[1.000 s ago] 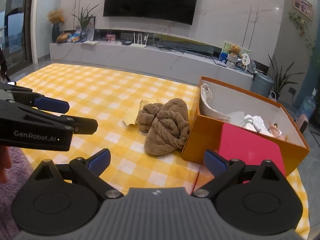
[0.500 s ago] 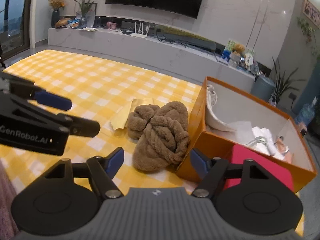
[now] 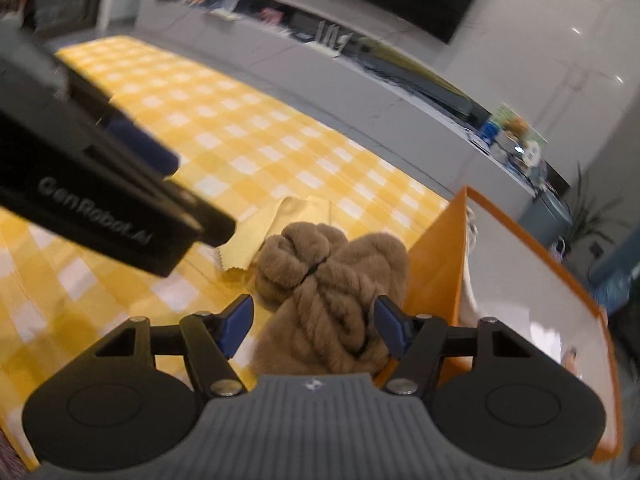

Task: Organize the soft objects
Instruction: 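Lower the right tool onto the brown fluffy towel and close it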

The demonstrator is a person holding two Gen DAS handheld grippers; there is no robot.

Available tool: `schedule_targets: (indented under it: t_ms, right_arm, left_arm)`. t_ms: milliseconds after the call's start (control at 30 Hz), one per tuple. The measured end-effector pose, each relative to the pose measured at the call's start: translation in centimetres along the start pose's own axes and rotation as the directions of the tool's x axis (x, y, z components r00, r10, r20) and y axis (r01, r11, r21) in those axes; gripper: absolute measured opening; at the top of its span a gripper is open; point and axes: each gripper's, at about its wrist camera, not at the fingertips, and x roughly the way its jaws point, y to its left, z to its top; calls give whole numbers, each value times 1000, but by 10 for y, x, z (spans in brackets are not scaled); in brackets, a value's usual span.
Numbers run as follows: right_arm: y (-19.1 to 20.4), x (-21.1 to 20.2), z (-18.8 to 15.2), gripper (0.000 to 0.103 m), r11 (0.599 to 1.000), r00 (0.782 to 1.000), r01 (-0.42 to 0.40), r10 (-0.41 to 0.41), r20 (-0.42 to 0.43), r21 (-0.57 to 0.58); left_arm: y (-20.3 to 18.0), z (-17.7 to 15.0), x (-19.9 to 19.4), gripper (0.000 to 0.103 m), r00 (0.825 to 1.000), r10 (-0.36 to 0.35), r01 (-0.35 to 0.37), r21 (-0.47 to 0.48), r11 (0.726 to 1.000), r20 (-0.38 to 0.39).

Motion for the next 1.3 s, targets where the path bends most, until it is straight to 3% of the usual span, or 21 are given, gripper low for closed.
schedule_targets:
  t_ms: [167, 300, 467, 600, 767, 967, 1000, 1033, 1167, 1200, 1233, 1300]
  right_arm:
    - [-10, 18, 21, 72, 996, 996, -40, 33, -87, -83]
    - [-11, 31, 31, 82, 991, 993, -28, 12, -116, -129]
    - [-15, 51, 34, 84, 991, 981, -44, 19, -193, -127]
    - [-13, 66, 29, 85, 989, 966, -51, 14, -257, -137]
    - [-6, 74, 28, 85, 986, 963, -46, 0, -271, -162]
    - [-10, 73, 29, 67, 985, 968, -19, -25, -249, -173]
    - [-12, 70, 29, 61, 985, 970, -20, -22, -241, -171]
    - [-14, 67, 30, 39, 985, 973, -21, -19, -231, -169]
    - [-19, 57, 34, 25, 990, 975, -49, 18, -221, -136]
    - [-20, 54, 35, 7, 991, 977, -49, 21, -213, -126]
    - [-23, 50, 38, 0, 992, 980, -19, -5, -197, -122]
    - [-31, 40, 44, 0, 994, 987, -14, -4, -160, -106]
  left_arm:
    - [10, 18, 26, 77, 999, -25, 22, -68, 997, -35]
    - [3, 23, 37, 77, 997, 72, -71, 30, 997, -9]
    - [22, 10, 51, 77, 999, -42, 42, -65, 997, 5]
    - [26, 6, 57, 76, 1000, 0, -1, -49, 999, -17]
    - [27, 6, 52, 76, 999, -49, 49, -58, 997, -13]
    - [31, 7, 47, 76, 999, -44, 44, -71, 996, 7]
    - [33, 8, 47, 76, 999, -45, 46, -83, 996, 12]
    - [35, 9, 46, 76, 999, -48, 49, -95, 994, 17]
    - [44, 12, 44, 77, 997, -60, 65, -140, 988, 37]
    - [45, 13, 44, 77, 997, -61, 67, -147, 987, 40]
    - [46, 13, 44, 77, 997, -63, 68, -148, 987, 43]
    - [45, 13, 46, 77, 997, -63, 68, -140, 988, 45]
